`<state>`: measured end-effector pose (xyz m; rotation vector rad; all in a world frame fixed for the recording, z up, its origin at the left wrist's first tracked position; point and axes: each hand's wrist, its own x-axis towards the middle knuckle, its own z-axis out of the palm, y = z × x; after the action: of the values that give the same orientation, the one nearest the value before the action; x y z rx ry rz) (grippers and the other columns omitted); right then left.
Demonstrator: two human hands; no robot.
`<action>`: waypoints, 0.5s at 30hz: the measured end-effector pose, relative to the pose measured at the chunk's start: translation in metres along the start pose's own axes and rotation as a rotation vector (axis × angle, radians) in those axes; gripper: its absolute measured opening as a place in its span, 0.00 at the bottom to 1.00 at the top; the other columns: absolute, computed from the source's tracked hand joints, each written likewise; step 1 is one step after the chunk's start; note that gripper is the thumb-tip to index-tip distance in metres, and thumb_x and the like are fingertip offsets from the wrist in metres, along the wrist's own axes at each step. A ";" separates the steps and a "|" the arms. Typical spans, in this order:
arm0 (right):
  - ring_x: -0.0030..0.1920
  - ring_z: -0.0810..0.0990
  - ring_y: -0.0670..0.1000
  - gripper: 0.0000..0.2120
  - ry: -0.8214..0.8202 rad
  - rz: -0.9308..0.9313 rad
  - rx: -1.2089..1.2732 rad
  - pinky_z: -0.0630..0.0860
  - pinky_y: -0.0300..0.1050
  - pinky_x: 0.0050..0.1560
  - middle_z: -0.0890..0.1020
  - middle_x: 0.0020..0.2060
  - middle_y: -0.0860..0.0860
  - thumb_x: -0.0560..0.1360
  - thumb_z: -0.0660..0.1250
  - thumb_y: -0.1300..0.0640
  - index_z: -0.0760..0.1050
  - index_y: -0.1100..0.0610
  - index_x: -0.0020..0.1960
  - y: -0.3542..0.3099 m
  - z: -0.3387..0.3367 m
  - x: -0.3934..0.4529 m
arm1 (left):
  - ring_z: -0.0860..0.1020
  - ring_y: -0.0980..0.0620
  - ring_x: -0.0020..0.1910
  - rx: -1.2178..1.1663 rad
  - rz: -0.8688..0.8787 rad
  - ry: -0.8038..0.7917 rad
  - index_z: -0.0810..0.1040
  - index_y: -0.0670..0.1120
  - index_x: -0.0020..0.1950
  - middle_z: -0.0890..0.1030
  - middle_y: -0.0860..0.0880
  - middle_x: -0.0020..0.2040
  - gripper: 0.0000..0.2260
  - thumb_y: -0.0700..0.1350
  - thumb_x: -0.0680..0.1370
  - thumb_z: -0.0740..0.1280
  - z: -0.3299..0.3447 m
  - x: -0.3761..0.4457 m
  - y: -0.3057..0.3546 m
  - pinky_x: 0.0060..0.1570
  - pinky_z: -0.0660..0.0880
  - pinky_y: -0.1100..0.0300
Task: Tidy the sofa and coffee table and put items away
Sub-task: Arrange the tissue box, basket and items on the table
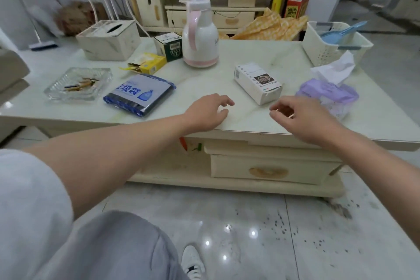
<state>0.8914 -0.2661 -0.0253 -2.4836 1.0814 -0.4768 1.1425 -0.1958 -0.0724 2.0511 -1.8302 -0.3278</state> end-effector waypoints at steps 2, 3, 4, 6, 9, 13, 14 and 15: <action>0.58 0.78 0.53 0.10 0.030 -0.034 -0.092 0.75 0.52 0.59 0.79 0.56 0.49 0.77 0.66 0.48 0.78 0.49 0.56 0.004 0.007 0.028 | 0.74 0.50 0.62 0.085 0.026 0.042 0.76 0.55 0.66 0.78 0.50 0.62 0.15 0.49 0.81 0.61 -0.011 0.006 -0.021 0.65 0.69 0.50; 0.64 0.74 0.54 0.15 0.026 -0.040 -0.144 0.72 0.52 0.63 0.75 0.63 0.50 0.77 0.67 0.46 0.77 0.48 0.62 0.006 0.011 0.048 | 0.74 0.49 0.62 0.113 0.043 0.058 0.76 0.54 0.66 0.78 0.50 0.61 0.14 0.48 0.80 0.61 -0.016 0.014 -0.031 0.65 0.70 0.49; 0.69 0.69 0.55 0.20 0.016 -0.034 -0.177 0.68 0.52 0.67 0.71 0.69 0.51 0.76 0.67 0.44 0.74 0.47 0.67 0.008 0.015 0.073 | 0.74 0.49 0.61 0.131 0.052 0.074 0.77 0.54 0.65 0.78 0.49 0.61 0.14 0.48 0.80 0.62 -0.020 0.028 -0.043 0.64 0.70 0.50; 0.74 0.62 0.58 0.29 -0.033 -0.020 -0.233 0.62 0.54 0.71 0.64 0.75 0.53 0.75 0.68 0.41 0.68 0.45 0.73 0.013 0.022 0.129 | 0.76 0.49 0.58 0.140 0.075 0.124 0.79 0.52 0.63 0.79 0.49 0.58 0.13 0.46 0.80 0.62 -0.028 0.062 -0.064 0.61 0.71 0.52; 0.74 0.63 0.59 0.33 -0.172 0.017 -0.283 0.66 0.55 0.69 0.60 0.77 0.53 0.72 0.67 0.36 0.63 0.42 0.75 0.021 0.030 0.201 | 0.77 0.50 0.54 0.133 0.102 0.200 0.81 0.50 0.60 0.80 0.50 0.56 0.12 0.43 0.79 0.64 -0.035 0.117 -0.075 0.52 0.68 0.61; 0.63 0.75 0.54 0.29 -0.316 0.065 -0.217 0.74 0.49 0.58 0.67 0.71 0.51 0.72 0.68 0.41 0.68 0.43 0.71 0.017 0.034 0.235 | 0.77 0.52 0.53 0.030 -0.003 0.217 0.81 0.50 0.59 0.80 0.51 0.57 0.12 0.43 0.79 0.63 -0.044 0.156 -0.069 0.49 0.64 0.66; 0.62 0.76 0.54 0.29 -0.342 0.083 -0.204 0.74 0.49 0.56 0.66 0.72 0.50 0.72 0.68 0.42 0.68 0.44 0.71 0.014 0.034 0.236 | 0.78 0.52 0.55 0.010 -0.026 0.190 0.81 0.50 0.59 0.81 0.52 0.57 0.12 0.43 0.79 0.63 -0.048 0.158 -0.069 0.50 0.65 0.65; 0.62 0.77 0.54 0.30 -0.378 0.103 -0.198 0.75 0.49 0.56 0.65 0.72 0.50 0.72 0.68 0.42 0.67 0.44 0.72 0.009 0.032 0.238 | 0.78 0.52 0.56 -0.007 -0.049 0.147 0.81 0.50 0.59 0.81 0.52 0.58 0.12 0.44 0.79 0.63 -0.056 0.160 -0.067 0.53 0.67 0.63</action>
<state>1.0537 -0.4436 -0.0213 -2.5260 1.1332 0.1348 1.2467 -0.3414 -0.0387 2.0601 -1.6917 -0.1910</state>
